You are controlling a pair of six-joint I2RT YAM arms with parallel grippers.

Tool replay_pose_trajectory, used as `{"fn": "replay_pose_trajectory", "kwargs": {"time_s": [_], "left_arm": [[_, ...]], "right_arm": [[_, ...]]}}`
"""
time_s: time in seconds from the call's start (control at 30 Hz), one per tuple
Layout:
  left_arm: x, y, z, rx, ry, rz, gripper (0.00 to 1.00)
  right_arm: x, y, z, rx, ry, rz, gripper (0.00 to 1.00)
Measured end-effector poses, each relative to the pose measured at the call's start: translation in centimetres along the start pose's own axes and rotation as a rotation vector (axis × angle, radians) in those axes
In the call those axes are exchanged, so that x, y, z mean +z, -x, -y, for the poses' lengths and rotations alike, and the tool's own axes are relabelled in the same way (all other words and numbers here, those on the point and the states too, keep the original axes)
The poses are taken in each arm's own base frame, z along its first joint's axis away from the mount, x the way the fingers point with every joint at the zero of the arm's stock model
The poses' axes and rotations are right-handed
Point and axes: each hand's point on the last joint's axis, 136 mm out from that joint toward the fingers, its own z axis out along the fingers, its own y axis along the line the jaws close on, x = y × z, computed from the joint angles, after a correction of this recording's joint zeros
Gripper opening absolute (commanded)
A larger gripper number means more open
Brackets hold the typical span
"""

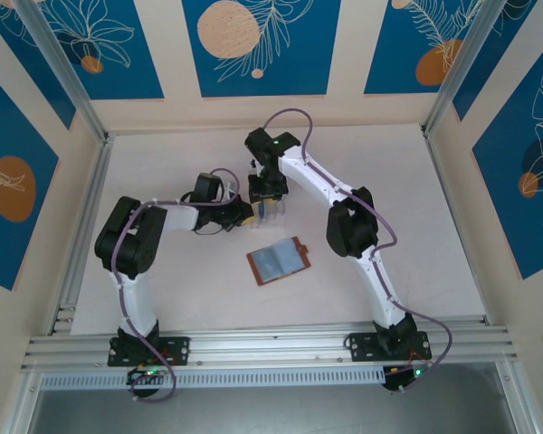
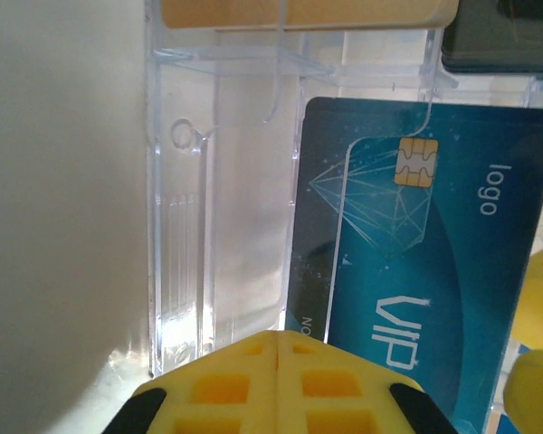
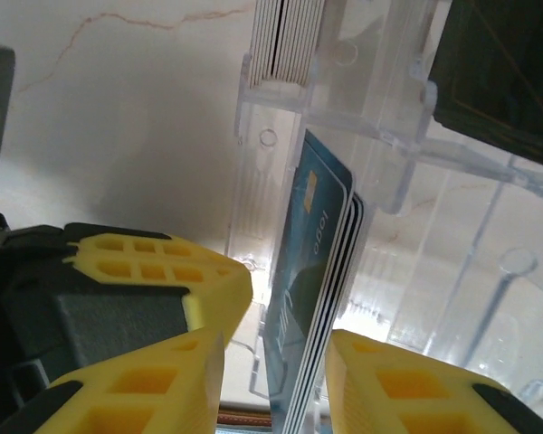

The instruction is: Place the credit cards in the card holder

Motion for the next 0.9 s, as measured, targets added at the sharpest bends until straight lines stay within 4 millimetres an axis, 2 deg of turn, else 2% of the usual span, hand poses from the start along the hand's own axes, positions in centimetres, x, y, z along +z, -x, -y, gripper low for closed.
{"fn": "replay_pose_trajectory", "kwargs": {"time_s": [0.3, 0.63, 0.9], "left_arm": [[0.5, -0.7, 0.3, -0.012, -0.014, 0.0, 0.05], [0.4, -0.3, 1.2, -0.075, -0.069, 0.013, 0.05], [0.4, -0.2, 1.5, -0.081, -0.079, 0.013, 0.05]], "right_arm": [[0.5, -0.4, -0.2, -0.003, 0.011, -0.024, 0.29], [1.2, -1.1, -0.2, 0.022, 0.088, -0.067, 0.29], [0.5, -1.5, -0.5, 0.037, 0.152, -0.076, 0.32]]}}
